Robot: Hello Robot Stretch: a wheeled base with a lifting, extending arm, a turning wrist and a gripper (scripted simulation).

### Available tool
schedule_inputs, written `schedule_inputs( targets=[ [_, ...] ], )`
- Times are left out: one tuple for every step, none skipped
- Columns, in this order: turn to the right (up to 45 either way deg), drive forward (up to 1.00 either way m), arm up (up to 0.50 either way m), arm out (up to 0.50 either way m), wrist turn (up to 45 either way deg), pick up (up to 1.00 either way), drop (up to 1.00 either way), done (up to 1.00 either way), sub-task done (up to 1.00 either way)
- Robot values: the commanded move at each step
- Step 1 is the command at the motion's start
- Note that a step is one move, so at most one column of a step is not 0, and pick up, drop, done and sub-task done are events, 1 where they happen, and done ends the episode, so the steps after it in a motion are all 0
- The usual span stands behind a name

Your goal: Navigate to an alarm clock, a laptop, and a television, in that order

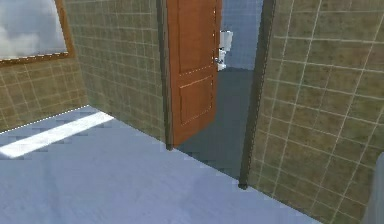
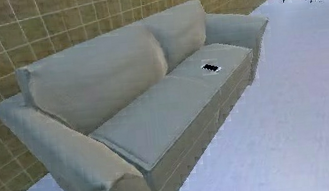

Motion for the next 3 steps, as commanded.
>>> schedule_inputs(
  targets=[
    [0.0, 1.00, 0.00, 0.00, 0.0, 0.00, 0.00, 0.00, 0.00],
    [0.0, 0.55, 0.00, 0.00, 0.0, 0.00, 0.00, 0.00, 0.00],
    [45.0, 0.00, 0.00, 0.00, 0.0, 0.00, 0.00, 0.00, 0.00]
  ],
)
